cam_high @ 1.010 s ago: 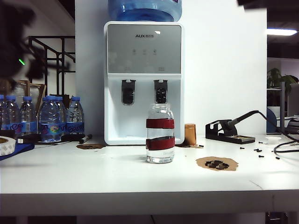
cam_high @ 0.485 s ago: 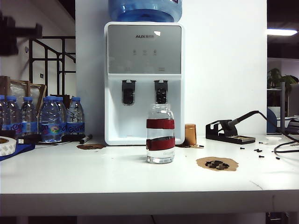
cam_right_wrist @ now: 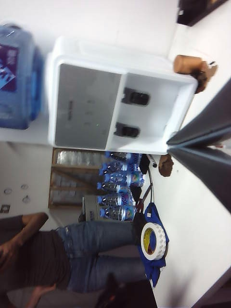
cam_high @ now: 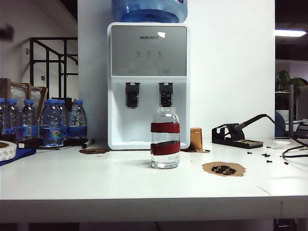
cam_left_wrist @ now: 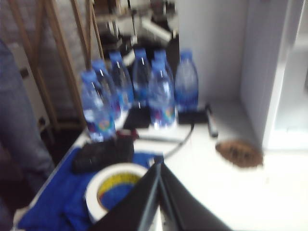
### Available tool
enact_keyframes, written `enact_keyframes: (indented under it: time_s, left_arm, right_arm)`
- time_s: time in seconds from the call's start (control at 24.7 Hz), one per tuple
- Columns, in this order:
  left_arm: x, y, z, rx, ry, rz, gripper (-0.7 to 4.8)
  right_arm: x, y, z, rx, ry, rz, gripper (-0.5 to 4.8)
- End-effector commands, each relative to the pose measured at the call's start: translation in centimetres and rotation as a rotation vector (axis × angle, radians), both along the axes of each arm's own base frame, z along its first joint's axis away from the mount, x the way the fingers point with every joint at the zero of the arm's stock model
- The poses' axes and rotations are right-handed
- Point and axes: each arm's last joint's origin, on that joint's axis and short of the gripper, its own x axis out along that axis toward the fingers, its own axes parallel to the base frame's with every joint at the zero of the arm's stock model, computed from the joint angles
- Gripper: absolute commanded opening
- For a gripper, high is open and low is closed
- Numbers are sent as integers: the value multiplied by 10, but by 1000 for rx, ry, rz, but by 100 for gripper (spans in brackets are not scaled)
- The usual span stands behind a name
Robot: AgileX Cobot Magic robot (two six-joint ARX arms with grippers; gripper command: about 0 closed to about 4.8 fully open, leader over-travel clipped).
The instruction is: Pick up the water bottle with two loops of red belts, then reach the front water dispenser and gently press the gray-black baffle horizontally to get a little water.
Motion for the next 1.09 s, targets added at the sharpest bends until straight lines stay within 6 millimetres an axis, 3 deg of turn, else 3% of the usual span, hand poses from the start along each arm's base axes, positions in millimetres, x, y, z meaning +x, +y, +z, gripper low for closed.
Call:
enact_keyframes:
  time_s: [0.04, 0.2, 0.57, 0.81, 1.09]
  left_arm:
    - [-19, 5, 11, -22, -80, -22, -4]
    - [-40, 11, 8, -22, -104, -44, -4]
    - [-74, 26, -23, 86, -190, -42, -4]
    - [-82, 34, -42, 83, -244, 18, -4]
    - [-77, 37, -62, 99, -160, -12, -4]
  right_arm:
    - [-5, -1, -6, 8, 46, -6, -5]
    - [-2, -1, -14, -3, 100, -7, -5]
    - [5, 0, -25, 6, 110, -33, -5]
    - [12, 1, -39, 86, 192, -53, -5]
    - [14, 2, -40, 89, 161, -47, -5]
